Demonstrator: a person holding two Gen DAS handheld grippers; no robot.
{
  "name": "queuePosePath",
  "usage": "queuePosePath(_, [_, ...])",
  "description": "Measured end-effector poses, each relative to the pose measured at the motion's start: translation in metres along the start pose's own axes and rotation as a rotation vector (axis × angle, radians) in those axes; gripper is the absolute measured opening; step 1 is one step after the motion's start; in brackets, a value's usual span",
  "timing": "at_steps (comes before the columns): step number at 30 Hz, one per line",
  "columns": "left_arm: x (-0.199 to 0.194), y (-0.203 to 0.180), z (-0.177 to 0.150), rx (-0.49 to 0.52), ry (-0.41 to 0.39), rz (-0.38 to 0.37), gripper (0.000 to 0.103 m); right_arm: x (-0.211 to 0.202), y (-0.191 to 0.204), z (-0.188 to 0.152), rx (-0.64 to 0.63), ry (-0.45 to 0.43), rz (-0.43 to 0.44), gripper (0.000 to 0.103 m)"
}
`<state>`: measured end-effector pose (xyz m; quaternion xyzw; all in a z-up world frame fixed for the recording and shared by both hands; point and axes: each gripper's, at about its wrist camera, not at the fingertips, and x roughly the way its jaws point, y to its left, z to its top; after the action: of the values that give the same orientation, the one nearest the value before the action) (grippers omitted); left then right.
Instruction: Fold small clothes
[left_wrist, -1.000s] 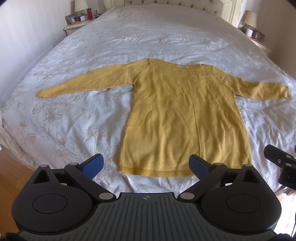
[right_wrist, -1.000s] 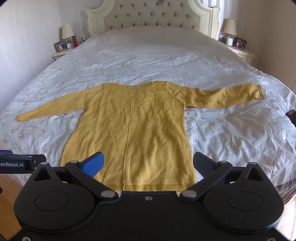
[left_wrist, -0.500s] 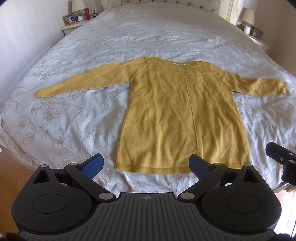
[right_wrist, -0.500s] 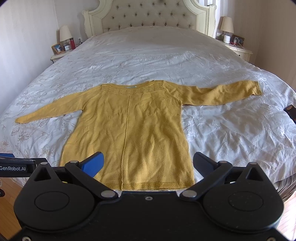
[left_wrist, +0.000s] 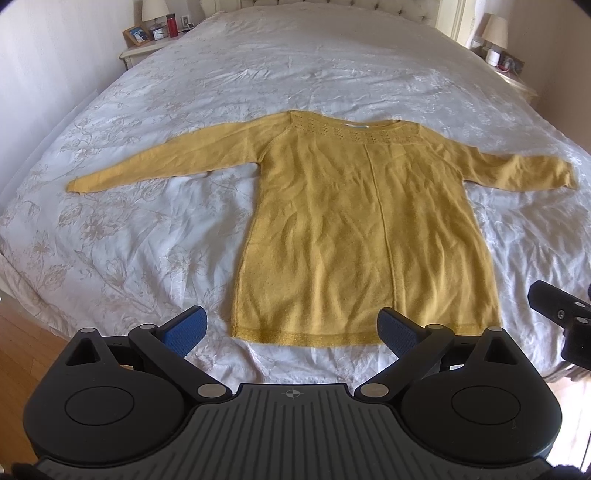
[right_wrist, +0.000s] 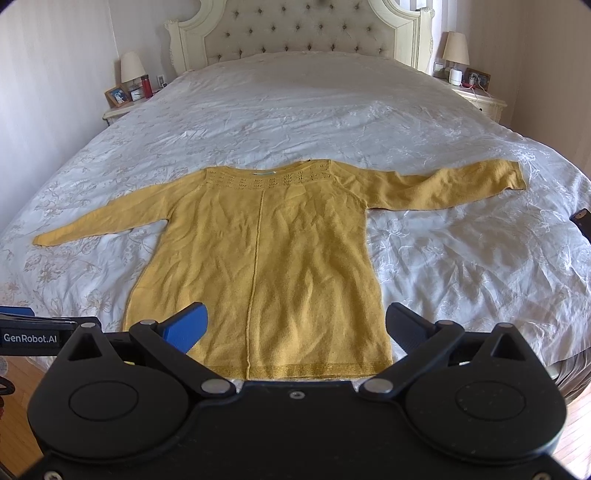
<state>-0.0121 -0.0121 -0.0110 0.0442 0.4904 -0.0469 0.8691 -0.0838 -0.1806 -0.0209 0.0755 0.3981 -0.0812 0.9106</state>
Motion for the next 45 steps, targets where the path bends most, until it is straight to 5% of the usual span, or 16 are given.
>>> queuePosePath(45, [0.014, 0.011, 0.005, -0.016, 0.030, -0.019, 0.100, 0.010, 0.008, 0.004, -0.002, 0.011, 0.013, 0.102])
